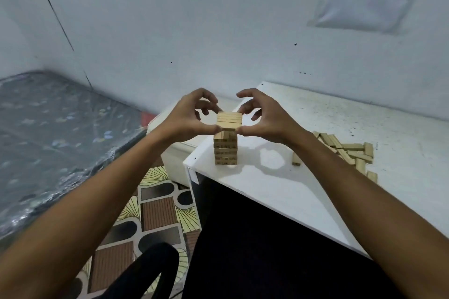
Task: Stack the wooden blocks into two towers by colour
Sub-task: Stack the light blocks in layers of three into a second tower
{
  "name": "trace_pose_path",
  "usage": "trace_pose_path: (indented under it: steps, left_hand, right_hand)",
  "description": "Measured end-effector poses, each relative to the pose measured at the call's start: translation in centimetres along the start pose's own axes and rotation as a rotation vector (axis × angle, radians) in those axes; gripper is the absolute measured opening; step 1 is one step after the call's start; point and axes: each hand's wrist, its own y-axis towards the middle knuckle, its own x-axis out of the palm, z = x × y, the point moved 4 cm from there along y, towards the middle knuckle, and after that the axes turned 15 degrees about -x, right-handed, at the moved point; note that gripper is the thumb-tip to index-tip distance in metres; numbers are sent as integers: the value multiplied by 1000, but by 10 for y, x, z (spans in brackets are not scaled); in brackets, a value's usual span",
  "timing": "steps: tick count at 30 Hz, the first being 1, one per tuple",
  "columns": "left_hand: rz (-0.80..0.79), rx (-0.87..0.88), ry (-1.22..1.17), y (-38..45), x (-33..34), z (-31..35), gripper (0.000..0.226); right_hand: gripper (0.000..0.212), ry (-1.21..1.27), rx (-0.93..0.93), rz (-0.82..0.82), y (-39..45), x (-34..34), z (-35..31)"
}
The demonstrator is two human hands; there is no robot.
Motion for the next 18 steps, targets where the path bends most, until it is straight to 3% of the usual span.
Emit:
trace_pose_path:
  steps: [18]
  left_hand:
    - [-17,-85,12,6,7,-34,60]
  right_hand:
    - [74,12,81,-111,6,17,19]
